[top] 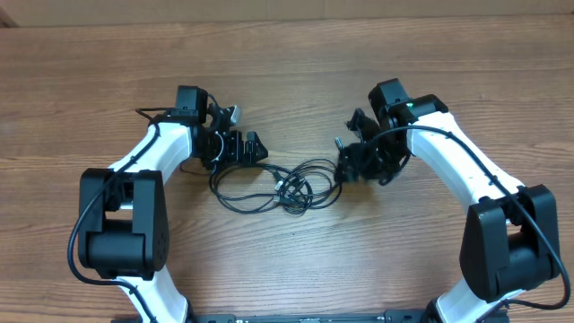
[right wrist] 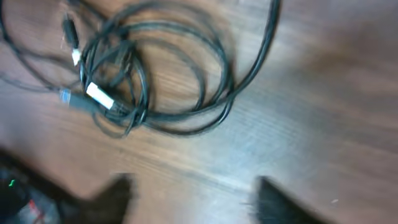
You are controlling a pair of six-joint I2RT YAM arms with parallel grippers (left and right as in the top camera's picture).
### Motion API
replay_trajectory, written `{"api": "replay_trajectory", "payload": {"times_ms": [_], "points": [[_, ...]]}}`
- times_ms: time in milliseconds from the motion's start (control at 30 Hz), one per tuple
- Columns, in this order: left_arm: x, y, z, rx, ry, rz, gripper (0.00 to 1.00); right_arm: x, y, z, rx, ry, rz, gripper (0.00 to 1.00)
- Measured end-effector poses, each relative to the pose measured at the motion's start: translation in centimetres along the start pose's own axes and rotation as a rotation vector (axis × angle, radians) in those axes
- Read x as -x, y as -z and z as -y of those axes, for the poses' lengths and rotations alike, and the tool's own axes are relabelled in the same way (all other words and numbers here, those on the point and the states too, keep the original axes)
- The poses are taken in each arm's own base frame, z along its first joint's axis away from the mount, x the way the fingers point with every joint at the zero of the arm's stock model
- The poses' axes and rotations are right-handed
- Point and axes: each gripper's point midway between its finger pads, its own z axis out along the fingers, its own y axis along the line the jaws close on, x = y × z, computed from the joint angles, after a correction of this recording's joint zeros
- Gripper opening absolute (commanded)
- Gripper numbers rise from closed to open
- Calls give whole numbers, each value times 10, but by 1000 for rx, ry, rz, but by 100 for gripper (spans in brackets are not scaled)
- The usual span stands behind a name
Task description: Untangle cables
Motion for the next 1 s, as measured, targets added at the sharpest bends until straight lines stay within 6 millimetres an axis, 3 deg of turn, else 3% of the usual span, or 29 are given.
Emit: {"api": "replay_trajectory", "payload": {"times_ms": [67,100,133,167,200,367,467,567,733,900,1000], "points": [[0,0,0,-2,1,0,100,-8,-6,-8,45,-4,-29,4],[0,0,0,-3,2,-1,95,-14,-11,-16,83,-5,-50,4],[0,0,1,-8,2,-1,93,-17,-14,-21,108,5,-57,11],[-1,0,2,-14,-2,-5,90,-17,-18,-29,139,12,-54,33],[-3,-2,3,-31,-4,-13,87,-18,-21,-35,160,23,-56,47],[-18,-8,13,-120,-10,-65,67,-21,-51,-66,228,16,-43,75],[-24,-12,13,-138,-1,-86,52,-16,-67,-80,257,-57,-11,75],[-29,-14,11,-141,4,-100,50,-22,-86,-92,283,-146,-14,73],[-30,-15,11,-145,8,-105,50,-35,-98,-92,272,-278,-56,47],[-30,-15,12,-147,8,-105,52,-33,-100,-85,229,-328,-39,48],[-30,-15,12,-149,8,-105,52,-36,-103,-87,212,-318,-38,56]]}}
